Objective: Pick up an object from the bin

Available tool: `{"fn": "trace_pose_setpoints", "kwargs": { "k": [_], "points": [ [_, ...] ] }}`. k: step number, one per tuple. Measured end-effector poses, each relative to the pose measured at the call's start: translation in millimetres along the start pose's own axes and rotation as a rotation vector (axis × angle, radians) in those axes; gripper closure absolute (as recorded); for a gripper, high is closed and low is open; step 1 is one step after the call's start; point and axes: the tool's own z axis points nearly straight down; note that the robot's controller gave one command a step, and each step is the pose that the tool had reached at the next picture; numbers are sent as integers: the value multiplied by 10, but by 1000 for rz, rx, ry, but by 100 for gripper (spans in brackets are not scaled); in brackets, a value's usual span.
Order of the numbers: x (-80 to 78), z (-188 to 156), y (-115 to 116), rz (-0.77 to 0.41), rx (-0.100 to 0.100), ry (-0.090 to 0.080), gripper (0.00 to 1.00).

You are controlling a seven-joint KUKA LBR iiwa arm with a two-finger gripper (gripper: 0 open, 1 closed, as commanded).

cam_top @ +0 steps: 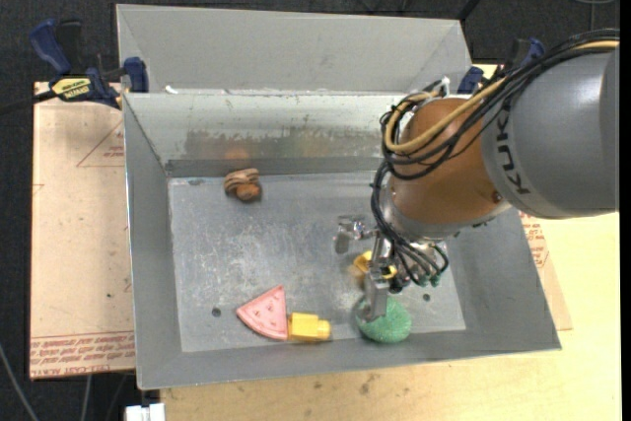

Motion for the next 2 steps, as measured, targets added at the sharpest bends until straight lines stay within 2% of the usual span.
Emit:
{"fn": "trace_pose_setpoints", "kwargs": {
  "k": [1, 2],
  "points": [
    [-126, -202, -461, -27, 2, -11, 0],
    [-17, -16, -929, -102, 1, -7, 0]
  ]
}}
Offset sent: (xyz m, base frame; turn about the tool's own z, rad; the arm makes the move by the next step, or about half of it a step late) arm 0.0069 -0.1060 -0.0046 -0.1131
